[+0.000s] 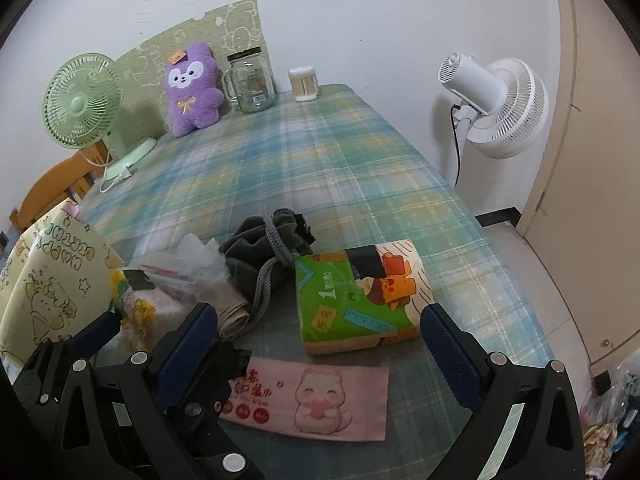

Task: Organize soft objects
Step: 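Close left gripper on the yellow cartoon packet while right gripper closes on the green tissue pack, then lift the yellow packet with left tool while right tool lifts the green tissue pack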

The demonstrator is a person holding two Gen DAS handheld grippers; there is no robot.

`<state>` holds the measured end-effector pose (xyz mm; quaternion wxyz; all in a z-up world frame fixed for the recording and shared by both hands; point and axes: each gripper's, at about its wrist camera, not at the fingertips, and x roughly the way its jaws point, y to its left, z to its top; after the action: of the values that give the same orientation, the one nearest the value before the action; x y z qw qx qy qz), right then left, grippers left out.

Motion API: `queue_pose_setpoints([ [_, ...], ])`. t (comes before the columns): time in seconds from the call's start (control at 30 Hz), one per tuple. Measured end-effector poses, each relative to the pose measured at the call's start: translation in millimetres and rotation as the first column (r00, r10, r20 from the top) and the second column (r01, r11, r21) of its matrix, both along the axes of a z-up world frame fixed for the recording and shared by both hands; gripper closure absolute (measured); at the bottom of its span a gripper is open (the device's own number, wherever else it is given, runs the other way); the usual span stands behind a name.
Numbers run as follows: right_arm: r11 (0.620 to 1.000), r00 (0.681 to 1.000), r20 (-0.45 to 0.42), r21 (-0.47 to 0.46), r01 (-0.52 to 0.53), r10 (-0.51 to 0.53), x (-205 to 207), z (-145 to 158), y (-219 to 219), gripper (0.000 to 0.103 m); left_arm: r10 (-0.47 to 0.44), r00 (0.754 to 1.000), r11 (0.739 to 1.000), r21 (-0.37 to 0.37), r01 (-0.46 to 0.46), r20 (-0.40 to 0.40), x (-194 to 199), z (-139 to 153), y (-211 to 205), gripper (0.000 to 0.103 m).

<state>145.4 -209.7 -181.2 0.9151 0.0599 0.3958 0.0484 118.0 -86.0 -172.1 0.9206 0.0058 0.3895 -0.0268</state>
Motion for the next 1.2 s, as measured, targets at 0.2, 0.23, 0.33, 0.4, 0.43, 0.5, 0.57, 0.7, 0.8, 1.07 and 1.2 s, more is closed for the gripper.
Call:
queue_pose_setpoints([
  [0.2,0.999,1.000,-0.005,-0.050,0.013,-0.013,4.7,-4.5,1.2,0.011,-0.020,0.999,1.000,0.002,0.020,-0.039,3.8,-5.4,-2.4,0.013],
  [0.23,0.998,1.000,-0.005,-0.062,0.017,-0.017,4.6,-5.3,1.6,0.015,-0.015,0.999,1.000,-0.001,0.015,-0.044,4.4,-5.7,-1.7,0.018],
  [0.33,0.994,0.999,-0.001,-0.098,0.050,-0.051,3.5,-6.3,0.5,0.033,-0.009,0.998,1.000,0.001,0.009,-0.058,5.8,-8.1,-0.7,0.031],
  [0.4,0.992,0.997,-0.001,-0.101,0.071,-0.071,2.2,-6.6,-2.8,0.042,-0.011,0.998,1.000,0.005,0.011,-0.056,4.8,-6.9,-2.0,0.039],
  [0.43,0.993,0.998,-0.002,-0.098,0.068,-0.068,1.3,-6.7,-3.5,0.042,-0.018,0.998,1.000,0.003,0.018,-0.056,4.0,-6.6,-3.0,0.044],
  [0.5,0.992,0.998,-0.002,-0.104,0.066,-0.067,-0.2,-6.5,-2.3,0.047,-0.025,0.998,1.000,0.016,0.026,-0.051,1.5,-6.2,-5.4,0.048],
  [0.57,0.993,0.998,-0.001,-0.101,0.056,-0.056,-3.1,-5.6,0.7,0.056,-0.041,0.998,0.999,0.026,0.042,-0.048,-0.7,-5.6,-8.0,0.056],
  [0.7,0.995,0.999,0.004,-0.088,0.040,-0.040,-7.4,-4.2,4.5,0.068,-0.052,0.997,0.998,0.027,0.053,-0.051,-3.8,-4.3,-8.3,0.063],
  [0.8,0.997,1.000,0.007,-0.074,0.024,-0.023,-11.3,-2.4,6.9,0.076,-0.052,0.997,0.998,0.025,0.054,-0.052,-7.2,-2.9,-6.8,0.072],
  [1.07,0.999,1.000,0.023,-0.046,-0.002,0.003,-23.7,6.4,14.2,0.081,-0.056,0.998,0.998,0.009,0.056,-0.037,-17.7,3.7,-4.9,0.081],
  [1.2,0.999,0.999,0.040,-0.043,-0.004,0.006,-30.2,13.3,16.5,0.083,-0.057,0.998,0.998,-0.004,0.057,-0.017,-24.0,10.5,-2.7,0.081],
])
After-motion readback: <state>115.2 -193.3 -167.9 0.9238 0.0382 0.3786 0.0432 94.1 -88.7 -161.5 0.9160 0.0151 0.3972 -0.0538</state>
